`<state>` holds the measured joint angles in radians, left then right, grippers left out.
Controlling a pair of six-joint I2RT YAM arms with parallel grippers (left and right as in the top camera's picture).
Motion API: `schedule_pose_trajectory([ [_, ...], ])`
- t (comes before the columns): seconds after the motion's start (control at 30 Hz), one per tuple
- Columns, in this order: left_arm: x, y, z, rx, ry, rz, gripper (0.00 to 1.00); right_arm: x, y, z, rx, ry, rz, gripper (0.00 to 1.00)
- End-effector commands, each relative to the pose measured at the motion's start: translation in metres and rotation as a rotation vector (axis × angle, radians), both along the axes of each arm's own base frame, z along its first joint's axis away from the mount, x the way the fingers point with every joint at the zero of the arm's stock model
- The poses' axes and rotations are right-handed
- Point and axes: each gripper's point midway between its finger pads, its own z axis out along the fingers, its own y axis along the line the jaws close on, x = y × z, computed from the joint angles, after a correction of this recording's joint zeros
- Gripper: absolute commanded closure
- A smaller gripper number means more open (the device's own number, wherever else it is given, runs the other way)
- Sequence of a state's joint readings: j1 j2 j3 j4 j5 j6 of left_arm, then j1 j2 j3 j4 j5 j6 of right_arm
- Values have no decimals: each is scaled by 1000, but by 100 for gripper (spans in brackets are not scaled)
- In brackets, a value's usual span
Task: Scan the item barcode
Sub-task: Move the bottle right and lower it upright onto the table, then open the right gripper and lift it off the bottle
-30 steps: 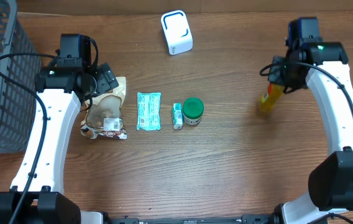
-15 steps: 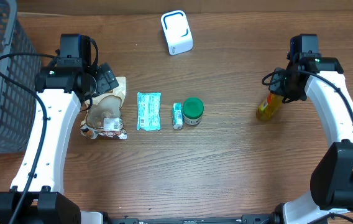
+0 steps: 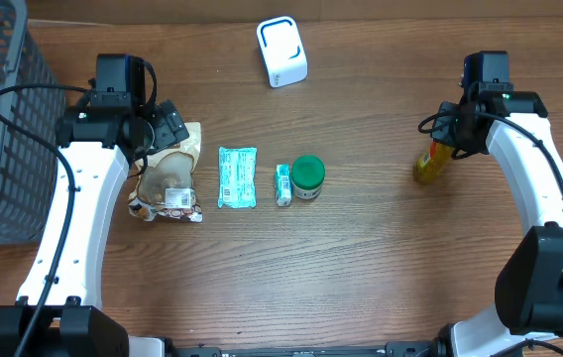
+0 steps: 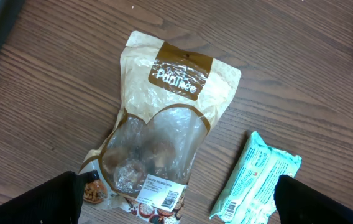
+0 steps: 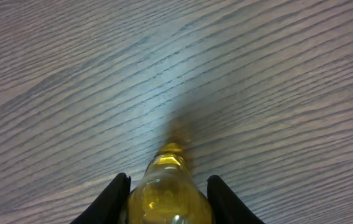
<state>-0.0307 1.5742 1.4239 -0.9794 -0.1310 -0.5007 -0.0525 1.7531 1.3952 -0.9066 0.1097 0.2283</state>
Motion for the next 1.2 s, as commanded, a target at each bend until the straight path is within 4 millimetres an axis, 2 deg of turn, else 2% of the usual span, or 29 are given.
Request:
schedule_pose_trajectory([
  [0.0,2,1,2,2,-6,-3,0,-3,-3,14,-13,-29,-6,78],
  [0.27,2,1,2,2,-6,-3,0,-7,-2,12,-12,-11,-6,69],
  [0.43,2,1,2,2,-6,-3,1,-7,-2,12,-12,-11,-6,58],
  [0.57,2,1,2,2,-6,-3,0,-9,-1,11,-4,0,-3,39],
  [0.73,2,1,2,2,-6,-3,0,-10,-1,11,-2,1,-3,32],
  [0.87,2,1,2,2,-6,-3,0,4,-6,19,-36,-59,0,32],
  [0.97,2,1,2,2,-6,-3,0,26,-6,53,-53,-149,37,31],
  [1.0,2,1,2,2,-6,-3,0,36,-5,80,-56,-204,40,31],
  [1.07,2,1,2,2,-6,-3,0,44,-2,106,-58,-253,46,30],
  [1.17,2,1,2,2,-6,-3,0,49,19,140,-19,-310,96,27],
])
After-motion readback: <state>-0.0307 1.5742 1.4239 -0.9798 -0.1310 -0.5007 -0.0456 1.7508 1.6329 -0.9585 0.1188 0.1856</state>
